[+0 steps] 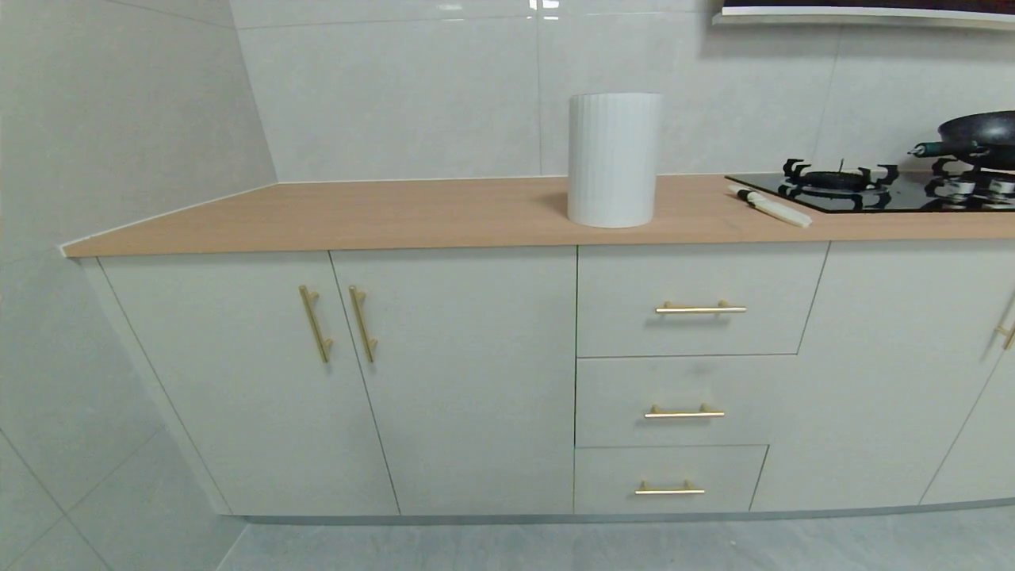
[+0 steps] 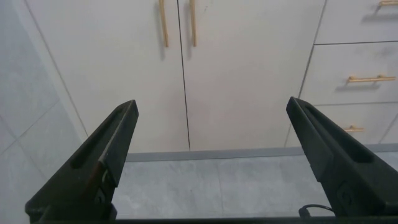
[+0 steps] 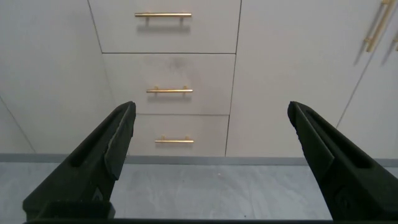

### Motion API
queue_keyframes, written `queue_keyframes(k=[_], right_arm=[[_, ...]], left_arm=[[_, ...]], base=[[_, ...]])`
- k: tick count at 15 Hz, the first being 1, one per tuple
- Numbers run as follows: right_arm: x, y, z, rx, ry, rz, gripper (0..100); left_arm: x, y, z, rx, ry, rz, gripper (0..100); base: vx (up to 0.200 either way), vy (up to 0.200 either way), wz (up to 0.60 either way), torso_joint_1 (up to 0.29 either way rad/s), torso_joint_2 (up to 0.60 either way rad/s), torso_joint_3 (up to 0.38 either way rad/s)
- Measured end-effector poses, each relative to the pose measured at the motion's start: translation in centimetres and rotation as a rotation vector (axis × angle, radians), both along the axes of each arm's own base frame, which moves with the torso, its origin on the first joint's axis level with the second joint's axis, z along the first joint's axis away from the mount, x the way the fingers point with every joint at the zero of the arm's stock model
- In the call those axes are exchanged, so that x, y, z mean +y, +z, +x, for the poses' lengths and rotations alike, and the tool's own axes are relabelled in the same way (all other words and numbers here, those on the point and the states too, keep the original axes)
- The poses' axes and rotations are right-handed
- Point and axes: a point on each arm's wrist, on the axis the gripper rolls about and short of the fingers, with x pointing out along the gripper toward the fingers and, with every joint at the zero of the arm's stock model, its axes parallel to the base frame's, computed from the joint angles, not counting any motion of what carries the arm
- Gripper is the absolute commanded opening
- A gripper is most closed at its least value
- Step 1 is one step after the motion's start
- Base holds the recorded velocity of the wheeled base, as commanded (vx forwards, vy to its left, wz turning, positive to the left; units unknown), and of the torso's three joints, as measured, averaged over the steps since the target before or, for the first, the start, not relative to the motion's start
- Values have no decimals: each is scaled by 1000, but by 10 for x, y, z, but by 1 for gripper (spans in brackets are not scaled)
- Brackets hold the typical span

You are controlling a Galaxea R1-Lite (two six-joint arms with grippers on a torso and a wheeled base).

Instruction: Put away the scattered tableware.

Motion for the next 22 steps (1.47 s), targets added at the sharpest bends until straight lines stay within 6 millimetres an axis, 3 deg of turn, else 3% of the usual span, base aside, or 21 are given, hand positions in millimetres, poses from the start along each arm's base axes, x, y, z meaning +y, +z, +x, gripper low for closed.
queue_keyframes(k=[12, 22], right_arm=[[0, 0, 0, 1, 3, 1, 100], [0, 0, 0, 1, 3, 1, 100]], left_arm=[[0, 0, 0, 0, 0, -1, 100], [0, 0, 0, 0, 0, -1, 100]], base=[[200, 0, 0, 2, 2, 2], [0, 0, 0, 0, 0, 0]])
